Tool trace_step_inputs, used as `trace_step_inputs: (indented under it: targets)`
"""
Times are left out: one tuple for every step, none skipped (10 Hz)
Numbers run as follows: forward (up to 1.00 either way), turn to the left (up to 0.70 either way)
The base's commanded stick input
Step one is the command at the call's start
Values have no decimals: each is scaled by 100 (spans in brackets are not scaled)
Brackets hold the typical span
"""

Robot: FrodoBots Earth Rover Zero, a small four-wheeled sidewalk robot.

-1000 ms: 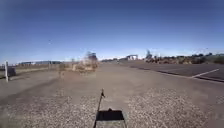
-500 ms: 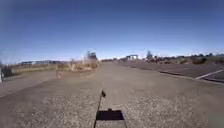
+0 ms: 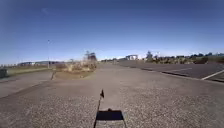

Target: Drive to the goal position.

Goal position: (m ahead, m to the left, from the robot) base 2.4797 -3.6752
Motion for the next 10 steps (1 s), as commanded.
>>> trace_step_inputs:
  targets:
    - [0, 0]
    - [0, 0]
    - [70, 0]
    - [70, 0]
    - [70, 0]
    - [70, 0]
    - [70, 0]
    - [70, 0]
    - [70, 0]
    - [70, 0]
